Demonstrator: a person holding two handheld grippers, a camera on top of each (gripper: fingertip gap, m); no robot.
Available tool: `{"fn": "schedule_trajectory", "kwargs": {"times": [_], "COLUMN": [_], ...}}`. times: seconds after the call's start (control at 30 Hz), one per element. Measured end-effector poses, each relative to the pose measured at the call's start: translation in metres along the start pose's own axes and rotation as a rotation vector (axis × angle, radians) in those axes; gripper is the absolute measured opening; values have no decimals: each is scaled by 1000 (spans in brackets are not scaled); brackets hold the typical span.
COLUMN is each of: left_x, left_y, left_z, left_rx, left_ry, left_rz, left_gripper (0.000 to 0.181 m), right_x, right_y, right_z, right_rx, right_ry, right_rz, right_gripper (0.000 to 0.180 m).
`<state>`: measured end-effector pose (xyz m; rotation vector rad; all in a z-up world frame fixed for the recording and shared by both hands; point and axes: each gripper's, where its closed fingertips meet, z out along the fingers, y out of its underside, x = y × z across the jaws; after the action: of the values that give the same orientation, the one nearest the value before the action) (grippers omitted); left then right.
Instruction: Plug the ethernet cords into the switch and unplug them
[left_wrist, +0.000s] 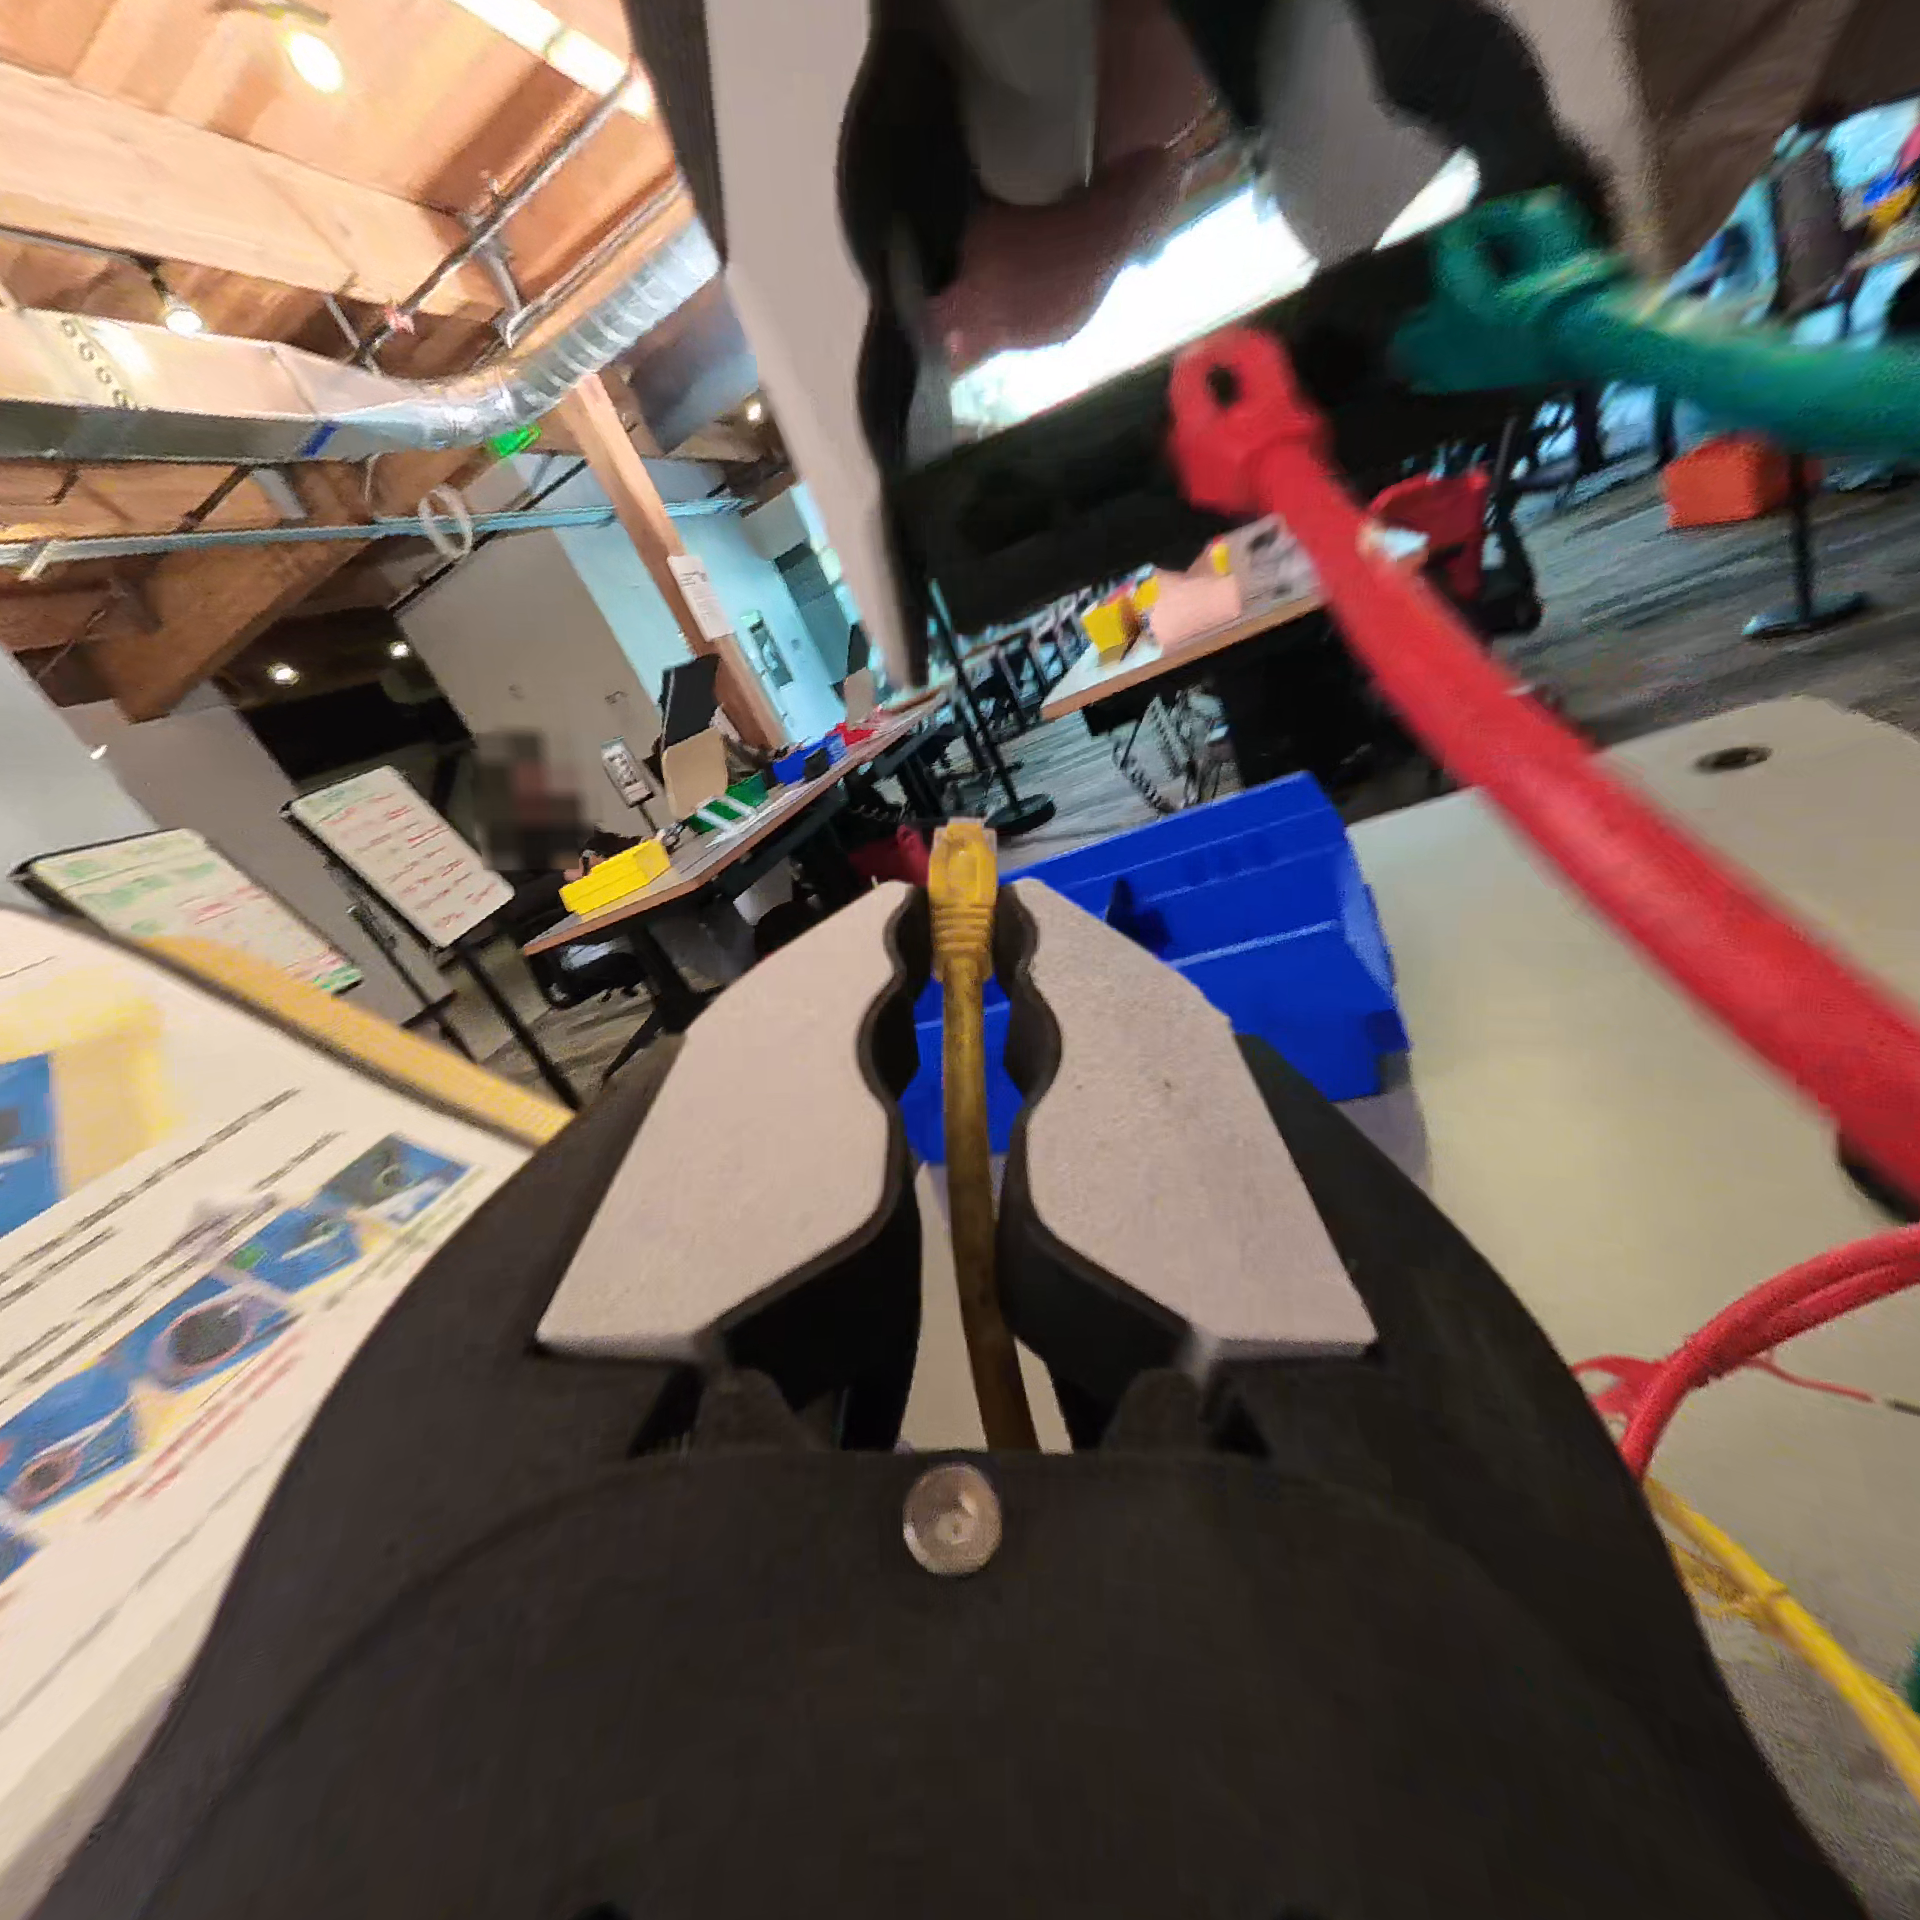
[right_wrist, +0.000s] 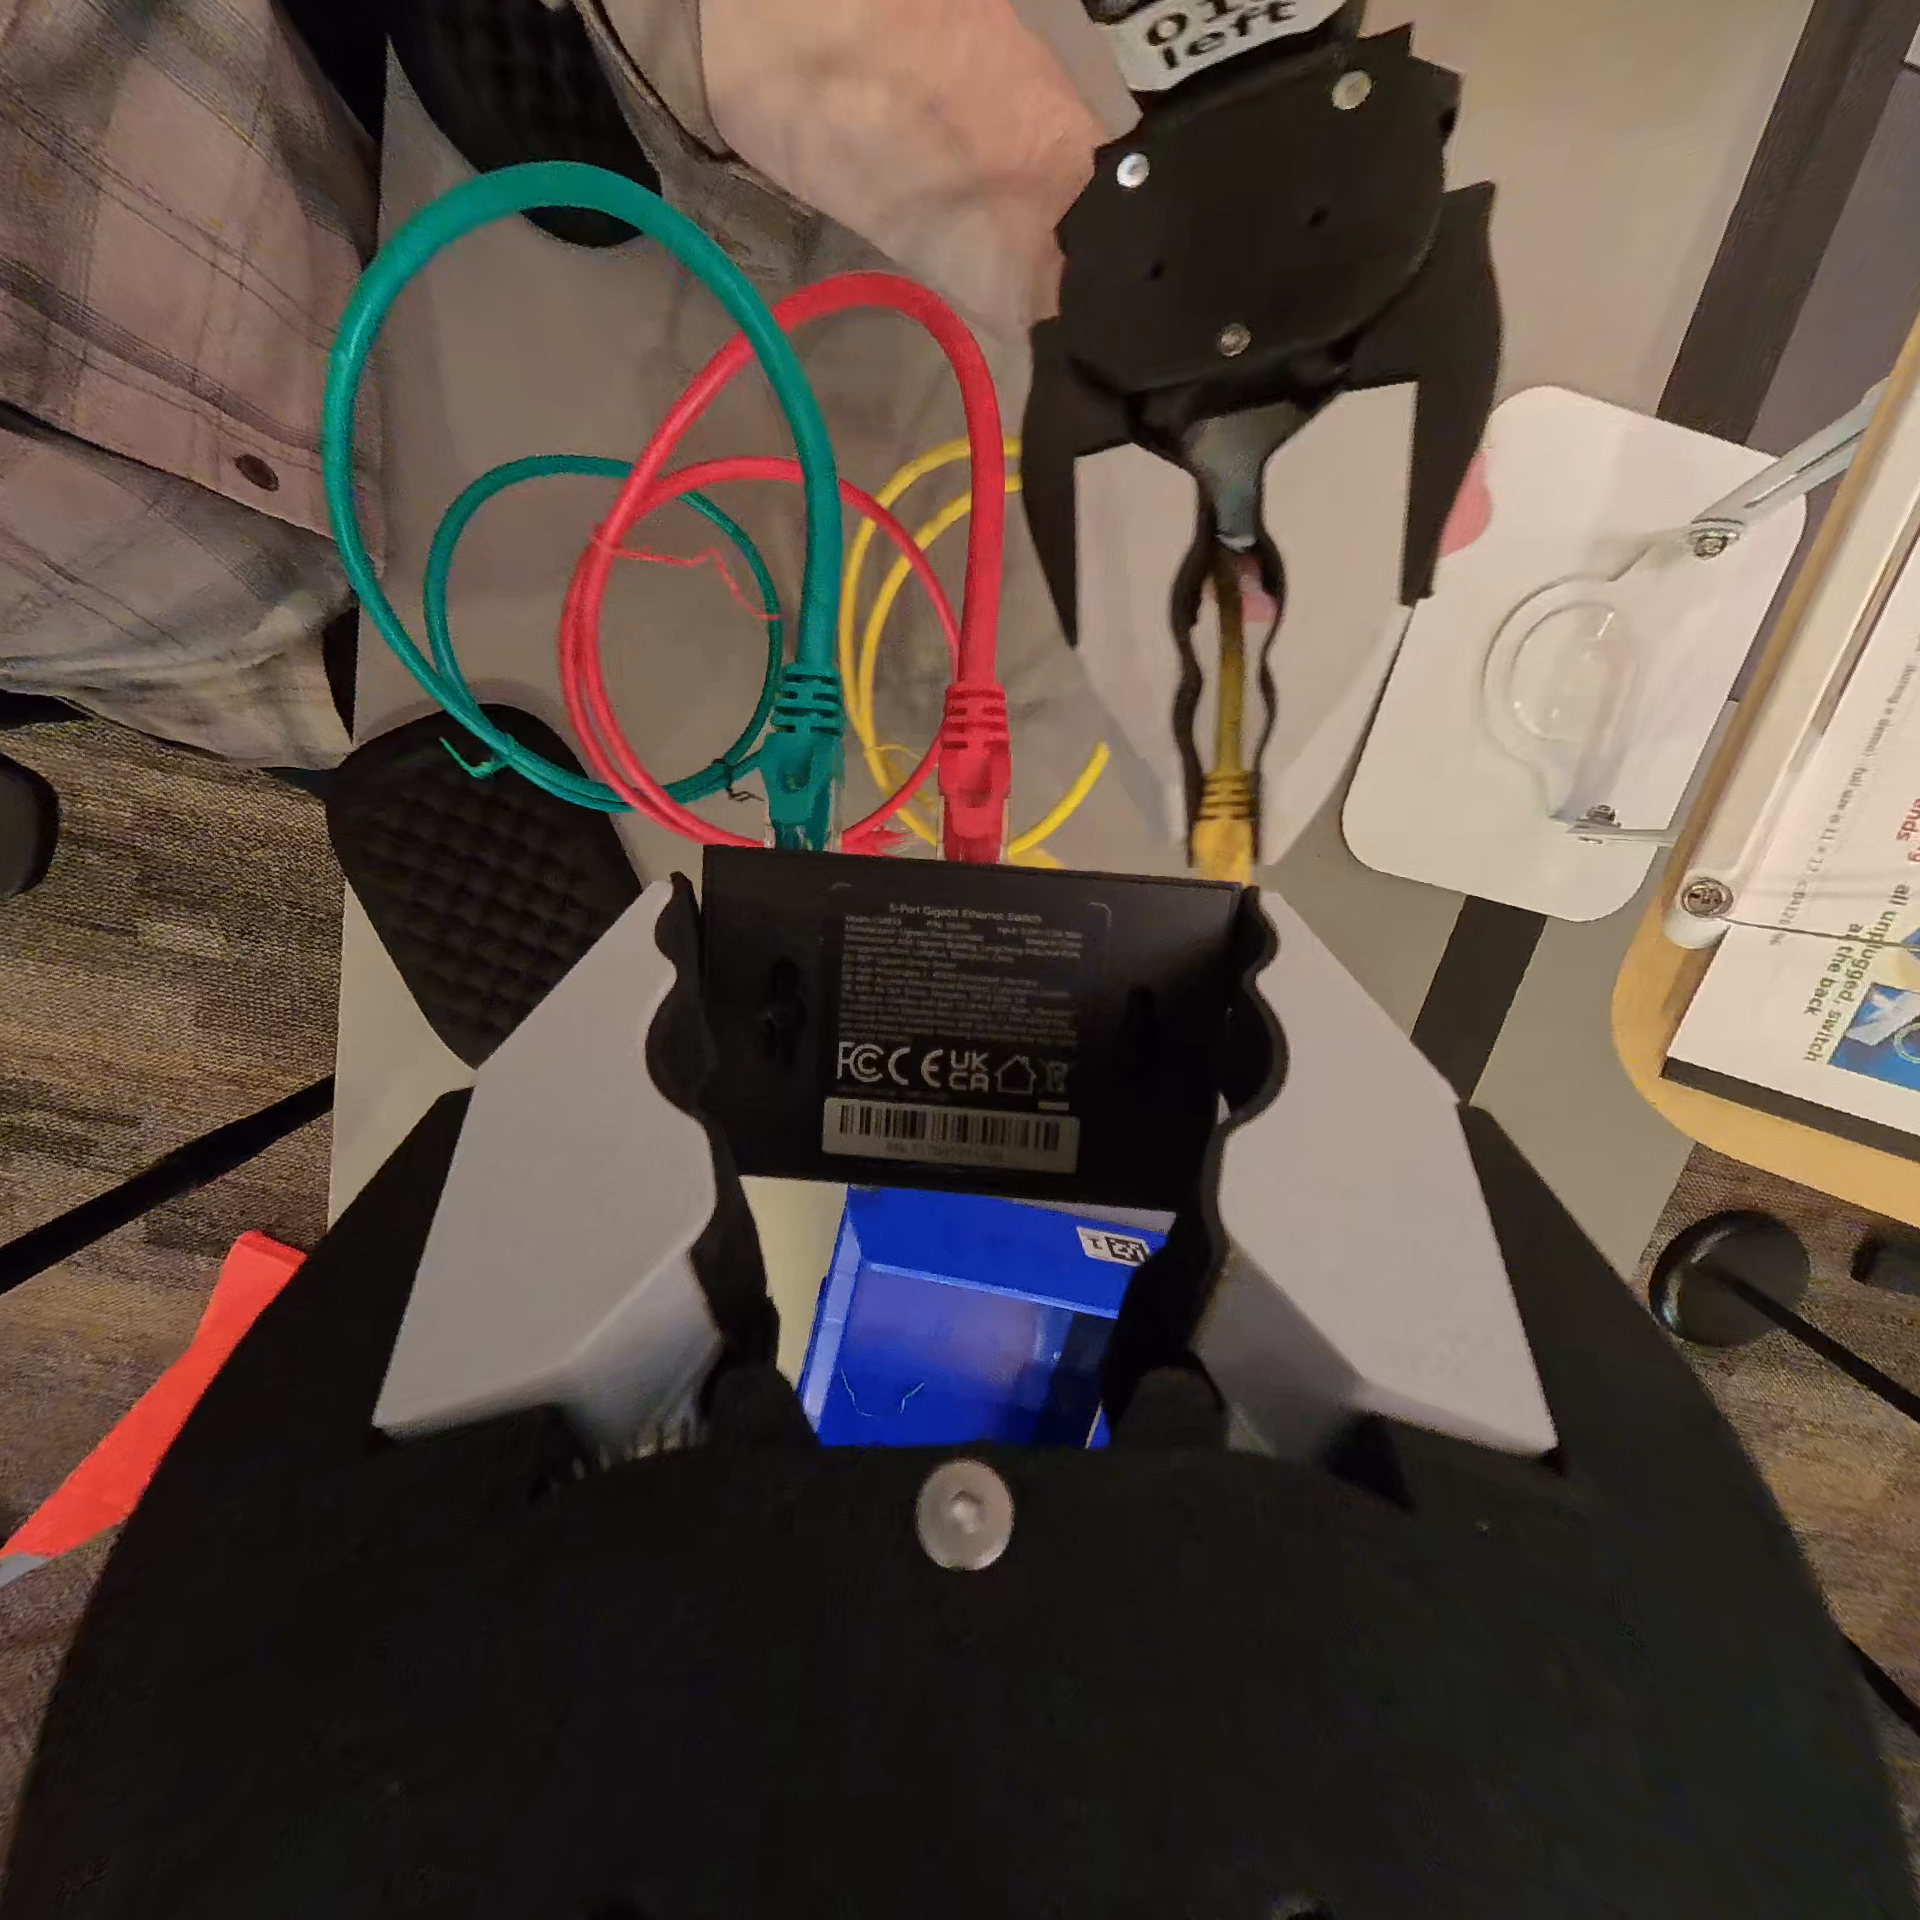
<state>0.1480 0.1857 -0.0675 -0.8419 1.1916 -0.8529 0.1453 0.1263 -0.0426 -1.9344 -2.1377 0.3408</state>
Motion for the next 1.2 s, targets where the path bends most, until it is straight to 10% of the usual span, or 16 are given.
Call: {"fn": "schedule_trajectory", "kwargs": {"times": [0.03, 1.2], "left_x": [4, 3], "left_y": [-6, -54], "left_z": [2, 0], "left_rx": [29, 82], "left_ry": [0, 40], "left_rz": [-15, -259], "left_gripper": [12, 13], "right_x": [0, 3], "right_y": [1, 13], "right_z": [0, -3], "right_rx": [1, -10], "right_ry": [1, 43], "right_rz": [4, 19], "right_gripper": [98, 99]}}
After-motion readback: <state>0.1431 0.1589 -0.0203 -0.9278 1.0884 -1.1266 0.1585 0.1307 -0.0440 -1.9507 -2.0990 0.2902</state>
